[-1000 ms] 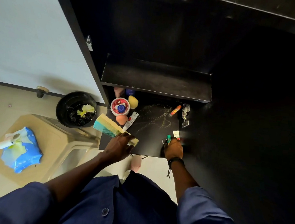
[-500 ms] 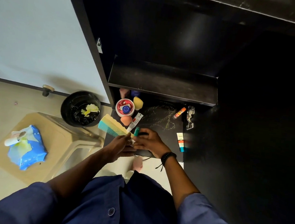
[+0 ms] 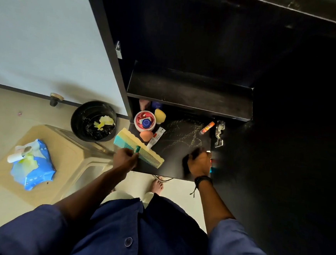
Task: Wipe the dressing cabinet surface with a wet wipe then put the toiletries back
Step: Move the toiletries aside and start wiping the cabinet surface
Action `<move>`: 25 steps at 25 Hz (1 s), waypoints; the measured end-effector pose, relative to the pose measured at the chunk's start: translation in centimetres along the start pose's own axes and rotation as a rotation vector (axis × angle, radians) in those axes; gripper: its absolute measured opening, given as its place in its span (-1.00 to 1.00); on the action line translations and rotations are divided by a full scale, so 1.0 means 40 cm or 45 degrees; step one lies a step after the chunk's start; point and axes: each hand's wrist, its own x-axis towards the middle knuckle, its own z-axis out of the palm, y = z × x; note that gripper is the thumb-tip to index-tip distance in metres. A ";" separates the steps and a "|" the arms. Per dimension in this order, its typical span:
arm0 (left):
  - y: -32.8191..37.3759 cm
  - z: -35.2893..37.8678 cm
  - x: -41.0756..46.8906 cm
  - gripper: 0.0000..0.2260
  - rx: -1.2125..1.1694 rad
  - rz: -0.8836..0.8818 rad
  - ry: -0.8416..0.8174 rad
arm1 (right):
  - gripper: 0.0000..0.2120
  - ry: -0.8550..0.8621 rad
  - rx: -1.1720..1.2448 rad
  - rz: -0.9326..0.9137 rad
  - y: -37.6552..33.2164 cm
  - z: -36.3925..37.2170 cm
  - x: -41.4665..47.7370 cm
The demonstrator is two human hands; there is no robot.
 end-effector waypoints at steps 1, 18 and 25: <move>-0.004 -0.007 0.010 -0.85 0.089 0.024 0.042 | -0.53 -0.012 -0.100 0.030 0.022 -0.008 0.004; 0.000 0.008 0.036 -0.49 0.413 0.295 -0.174 | -0.76 -0.136 -0.159 0.003 0.003 0.013 -0.026; 0.006 -0.022 0.029 -0.48 0.457 0.348 -0.188 | -0.95 -0.457 0.290 0.022 -0.157 0.164 0.048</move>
